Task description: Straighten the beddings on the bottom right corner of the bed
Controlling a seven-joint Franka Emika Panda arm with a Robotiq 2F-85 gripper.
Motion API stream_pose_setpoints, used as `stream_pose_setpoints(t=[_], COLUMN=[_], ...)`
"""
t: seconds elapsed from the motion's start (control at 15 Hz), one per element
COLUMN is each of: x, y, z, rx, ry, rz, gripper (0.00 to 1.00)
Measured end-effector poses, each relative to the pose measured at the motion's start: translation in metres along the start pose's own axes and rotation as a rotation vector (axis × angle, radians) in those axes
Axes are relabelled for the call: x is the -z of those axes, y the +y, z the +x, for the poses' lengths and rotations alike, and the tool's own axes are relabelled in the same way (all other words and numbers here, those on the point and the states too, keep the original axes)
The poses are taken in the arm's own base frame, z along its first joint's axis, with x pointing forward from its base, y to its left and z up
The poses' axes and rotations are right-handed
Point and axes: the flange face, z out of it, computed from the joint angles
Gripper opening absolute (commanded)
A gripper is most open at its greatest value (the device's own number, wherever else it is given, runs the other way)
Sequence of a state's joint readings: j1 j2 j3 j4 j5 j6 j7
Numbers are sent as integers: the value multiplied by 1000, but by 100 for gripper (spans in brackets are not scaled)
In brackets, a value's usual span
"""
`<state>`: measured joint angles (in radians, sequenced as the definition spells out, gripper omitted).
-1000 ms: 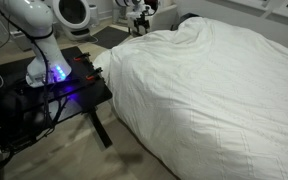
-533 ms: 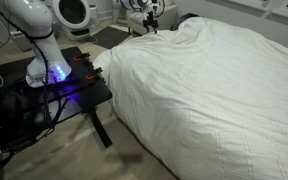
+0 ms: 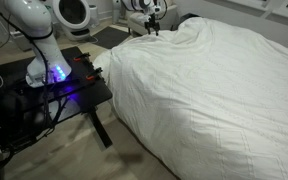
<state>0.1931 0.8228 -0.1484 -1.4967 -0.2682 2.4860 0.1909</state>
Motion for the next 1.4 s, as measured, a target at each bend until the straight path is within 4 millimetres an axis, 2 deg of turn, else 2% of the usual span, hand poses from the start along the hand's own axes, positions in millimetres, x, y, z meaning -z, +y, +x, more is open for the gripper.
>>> stream_pose_setpoints(t=[0.27,0.4,0.73,0.93,1.4], x=[-19,-31,-80,-105,-140], y=[15,16,-8,-20,-18], z=[-2,-2,-8,-13,-24], rx=[-19,-37,-181,-294,-466], ry=[11,68,164,182,154], rz=[-15,-11,41,13,-37], gripper=[100,100,100,100,100])
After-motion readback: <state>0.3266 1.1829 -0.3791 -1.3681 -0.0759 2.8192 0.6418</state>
